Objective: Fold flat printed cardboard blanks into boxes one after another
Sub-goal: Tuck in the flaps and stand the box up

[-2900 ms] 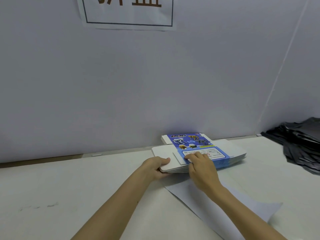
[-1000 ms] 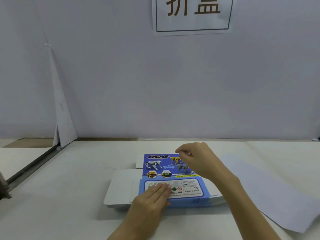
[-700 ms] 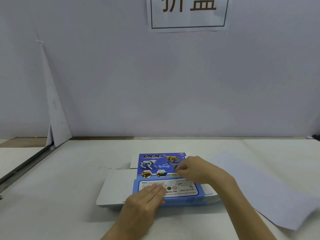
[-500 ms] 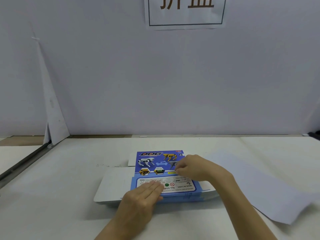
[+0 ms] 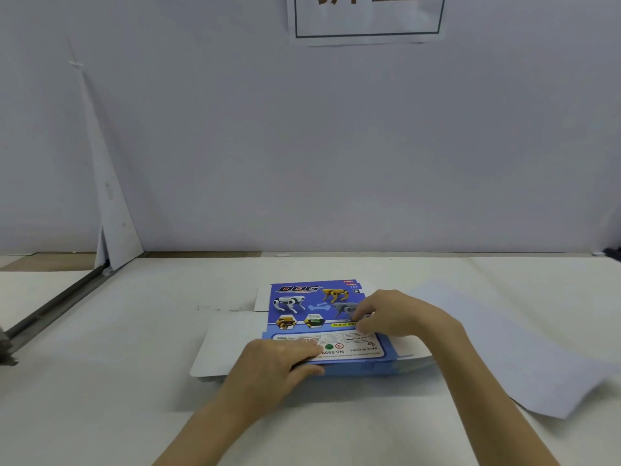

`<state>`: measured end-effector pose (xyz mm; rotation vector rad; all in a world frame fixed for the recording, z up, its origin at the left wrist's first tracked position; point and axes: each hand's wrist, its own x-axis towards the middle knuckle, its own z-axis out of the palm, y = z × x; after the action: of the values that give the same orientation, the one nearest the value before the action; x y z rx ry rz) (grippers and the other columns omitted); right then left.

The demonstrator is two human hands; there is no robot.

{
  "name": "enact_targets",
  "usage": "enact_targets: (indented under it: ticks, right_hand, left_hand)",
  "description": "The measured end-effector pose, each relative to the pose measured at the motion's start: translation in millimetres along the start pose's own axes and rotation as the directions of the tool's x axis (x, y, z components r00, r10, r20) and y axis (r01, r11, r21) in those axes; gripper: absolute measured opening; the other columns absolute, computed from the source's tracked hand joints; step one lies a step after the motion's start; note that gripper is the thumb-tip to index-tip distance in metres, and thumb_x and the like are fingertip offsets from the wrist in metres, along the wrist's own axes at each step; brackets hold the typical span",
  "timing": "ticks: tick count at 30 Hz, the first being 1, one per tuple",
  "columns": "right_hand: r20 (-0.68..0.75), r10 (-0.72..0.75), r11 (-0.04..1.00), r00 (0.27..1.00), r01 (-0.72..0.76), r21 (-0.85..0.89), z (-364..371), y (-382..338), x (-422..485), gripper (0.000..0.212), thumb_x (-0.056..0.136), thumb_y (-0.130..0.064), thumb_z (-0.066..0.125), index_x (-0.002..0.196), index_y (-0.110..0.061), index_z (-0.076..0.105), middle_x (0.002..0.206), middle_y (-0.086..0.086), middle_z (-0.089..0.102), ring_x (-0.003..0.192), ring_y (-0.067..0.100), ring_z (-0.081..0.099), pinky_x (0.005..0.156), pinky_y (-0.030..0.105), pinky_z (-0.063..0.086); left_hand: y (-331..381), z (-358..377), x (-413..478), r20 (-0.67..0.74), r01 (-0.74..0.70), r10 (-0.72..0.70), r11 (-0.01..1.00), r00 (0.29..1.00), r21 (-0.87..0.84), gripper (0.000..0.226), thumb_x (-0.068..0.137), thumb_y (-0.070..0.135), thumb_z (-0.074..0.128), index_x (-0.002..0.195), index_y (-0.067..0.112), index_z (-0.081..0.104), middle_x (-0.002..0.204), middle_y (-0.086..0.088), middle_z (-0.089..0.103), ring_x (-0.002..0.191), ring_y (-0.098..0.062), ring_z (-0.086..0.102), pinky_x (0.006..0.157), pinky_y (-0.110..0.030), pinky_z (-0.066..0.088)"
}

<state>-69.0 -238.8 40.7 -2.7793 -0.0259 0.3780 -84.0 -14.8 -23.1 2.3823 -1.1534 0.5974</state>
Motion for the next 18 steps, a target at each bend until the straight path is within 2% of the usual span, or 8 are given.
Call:
enact_targets:
  ticks: [3, 5, 8, 10, 11, 12, 15, 18]
  right_hand:
    - [-0.084, -0.038, 0.997, 0.996, 0.044, 0.067, -12.8, 1.7, -9.5, 0.028, 0.097, -0.028, 0.052, 0.122, -0.023, 0.064, 0.129, -0.004, 0.060, 0.103, 0.010, 0.048, 0.076, 0.022, 0.040]
    - [-0.376, -0.083, 0.977, 0.923, 0.149, 0.150, -27.6, 4.3, -20.0, 0.025, 0.095, -0.021, 0.054, 0.116, -0.022, 0.067, 0.121, -0.005, 0.065, 0.105, 0.012, 0.057, 0.083, 0.019, 0.038]
    - [-0.854, -0.046, 0.929, 0.517, 0.336, 0.153, -46.4, 0.9, -36.1, 0.031, 0.095, -0.014, 0.054, 0.125, -0.020, 0.061, 0.129, -0.001, 0.059, 0.121, 0.015, 0.052, 0.096, 0.016, 0.030]
    - [-0.966, 0.037, 0.892, 0.257, 0.428, 0.148, -49.9, -8.2, -42.4, 0.042, 0.096, -0.018, 0.052, 0.137, -0.018, 0.049, 0.143, 0.006, 0.047, 0.133, 0.018, 0.040, 0.104, 0.021, 0.026]
    - [-0.975, 0.064, 0.871, 0.212, 0.465, 0.159, -49.0, -13.3, -43.9, 0.049, 0.096, -0.021, 0.050, 0.144, -0.019, 0.040, 0.148, 0.006, 0.040, 0.138, 0.017, 0.034, 0.107, 0.025, 0.025]
    - [-0.970, 0.086, 0.842, 0.228, 0.505, 0.193, -47.6, -18.3, -44.2, 0.057, 0.095, -0.024, 0.049, 0.149, -0.022, 0.029, 0.152, 0.004, 0.034, 0.140, 0.015, 0.030, 0.109, 0.027, 0.025]
    - [-0.857, 0.189, 0.724, 0.480, 0.521, 0.451, -42.0, -28.4, -39.0, 0.075, 0.096, -0.030, 0.054, 0.153, -0.026, 0.006, 0.159, -0.002, 0.020, 0.143, 0.010, 0.023, 0.112, 0.026, 0.023]
    - [-0.733, 0.160, 0.544, 0.661, 0.561, 0.624, -38.7, -29.8, -33.7, 0.056, 0.093, -0.035, 0.055, 0.143, -0.032, 0.030, 0.141, -0.010, 0.045, 0.119, 0.001, 0.052, 0.086, 0.010, 0.046]
  left_hand:
    - [4.4, -6.2, 3.3, 0.016, -0.169, 0.169, 0.967, 0.985, 0.188, 0.040, 0.054, 0.025, 0.092, 0.090, 0.022, 0.077, 0.088, 0.010, 0.075, 0.075, -0.002, 0.070, 0.058, -0.011, 0.050]
    - [-0.2, -17.1, 14.3, -0.068, -0.173, 0.184, 0.975, 0.981, 0.138, 0.029, 0.066, 0.014, 0.076, 0.094, 0.022, 0.073, 0.082, 0.007, 0.075, 0.066, -0.008, 0.070, 0.050, -0.016, 0.051]
    - [-9.0, -51.4, 45.6, -0.239, -0.090, 0.132, 0.980, 0.962, 0.175, 0.026, 0.084, 0.023, 0.052, 0.092, 0.012, 0.074, 0.070, 0.001, 0.072, 0.052, -0.014, 0.066, 0.043, -0.022, 0.051]
    - [-11.4, -73.7, 66.8, -0.404, -0.023, 0.100, 0.981, 0.909, 0.192, 0.024, 0.088, 0.022, 0.063, 0.093, 0.001, 0.073, 0.071, -0.007, 0.072, 0.052, -0.017, 0.066, 0.048, -0.023, 0.055]
    - [-8.5, -80.8, 74.5, -0.475, 0.022, 0.057, 0.987, 0.878, 0.158, 0.025, 0.086, 0.018, 0.064, 0.097, -0.003, 0.073, 0.075, -0.010, 0.073, 0.054, -0.019, 0.066, 0.053, -0.021, 0.055]
    - [-5.4, -84.3, 80.5, -0.546, 0.056, 0.010, 0.993, 0.838, 0.103, 0.027, 0.084, 0.015, 0.063, 0.102, -0.004, 0.071, 0.080, -0.011, 0.074, 0.058, -0.018, 0.067, 0.056, -0.017, 0.051]
    - [7.4, -88.8, 88.1, -0.660, 0.108, -0.225, 0.971, 0.717, -0.213, 0.033, 0.091, 0.018, 0.057, 0.121, 0.008, 0.064, 0.098, 0.006, 0.070, 0.072, 0.001, 0.064, 0.063, -0.006, 0.046]
    - [8.9, -90.5, 84.6, -0.516, 0.042, -0.505, 0.741, 0.692, -0.670, 0.038, 0.092, 0.030, 0.053, 0.130, 0.031, 0.056, 0.104, 0.014, 0.072, 0.094, 0.004, 0.066, 0.066, -0.010, 0.054]
